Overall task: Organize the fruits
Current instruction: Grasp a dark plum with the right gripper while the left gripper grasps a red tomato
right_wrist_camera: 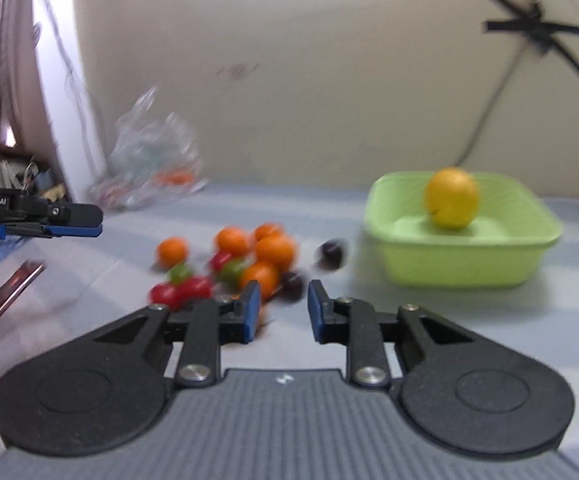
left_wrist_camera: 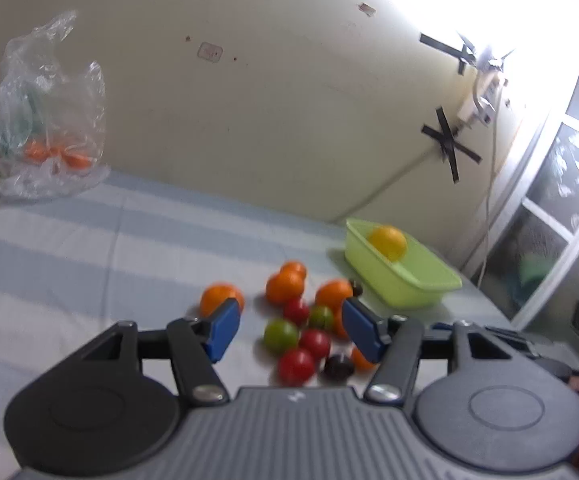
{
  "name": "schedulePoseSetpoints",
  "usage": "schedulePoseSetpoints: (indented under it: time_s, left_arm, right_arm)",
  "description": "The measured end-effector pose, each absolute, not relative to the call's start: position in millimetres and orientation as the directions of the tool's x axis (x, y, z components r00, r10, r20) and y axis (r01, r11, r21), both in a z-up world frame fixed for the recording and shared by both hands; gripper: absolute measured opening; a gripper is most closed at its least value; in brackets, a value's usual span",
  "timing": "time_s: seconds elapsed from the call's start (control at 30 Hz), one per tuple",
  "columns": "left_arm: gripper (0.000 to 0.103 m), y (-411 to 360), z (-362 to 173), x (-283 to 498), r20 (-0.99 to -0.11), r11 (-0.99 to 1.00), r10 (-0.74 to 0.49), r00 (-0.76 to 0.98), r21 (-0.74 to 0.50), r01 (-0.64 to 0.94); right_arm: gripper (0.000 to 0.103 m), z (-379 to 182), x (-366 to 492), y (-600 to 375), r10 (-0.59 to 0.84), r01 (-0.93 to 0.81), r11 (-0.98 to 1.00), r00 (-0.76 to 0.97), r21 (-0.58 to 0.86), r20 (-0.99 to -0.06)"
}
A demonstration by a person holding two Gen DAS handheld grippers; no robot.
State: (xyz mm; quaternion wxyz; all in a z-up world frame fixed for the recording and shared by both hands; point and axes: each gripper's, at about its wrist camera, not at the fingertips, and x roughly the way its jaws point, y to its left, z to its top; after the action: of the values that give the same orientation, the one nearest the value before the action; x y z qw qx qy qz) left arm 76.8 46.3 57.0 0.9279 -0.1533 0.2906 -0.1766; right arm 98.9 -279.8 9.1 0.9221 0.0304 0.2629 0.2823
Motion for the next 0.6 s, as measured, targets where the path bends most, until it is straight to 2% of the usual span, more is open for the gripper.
schedulePoseSetpoints:
  time_s: [0.2,0.37,0.6]
  left_arm:
    - [0.057,19.6,32.9,73.4,-0.540,0.905,-0.425,0.727,-0.266,0.331]
    - [0.058,12.8,13.3,84.5,-0.539,0.877,-0.480,0.692,-0.302,0.373]
    - [0.056,16.5,-6.3,100.3,-0.556,0.863,-0.505,0.660,-0.349,0.367]
  right_arm:
    - [0.029,-3.4,87.1,-242.9,0.570,-0.566,0.802,0.628,0.191,-0.531]
    - [0.029,-8.7,88.3,-216.5,0.578,-0.619,0.772,0.590,0.144,-0.563]
    - [0.030,-16.4,109.6,-208.4,0.543,-0.591,0.796,0.602,0.130,-0.586]
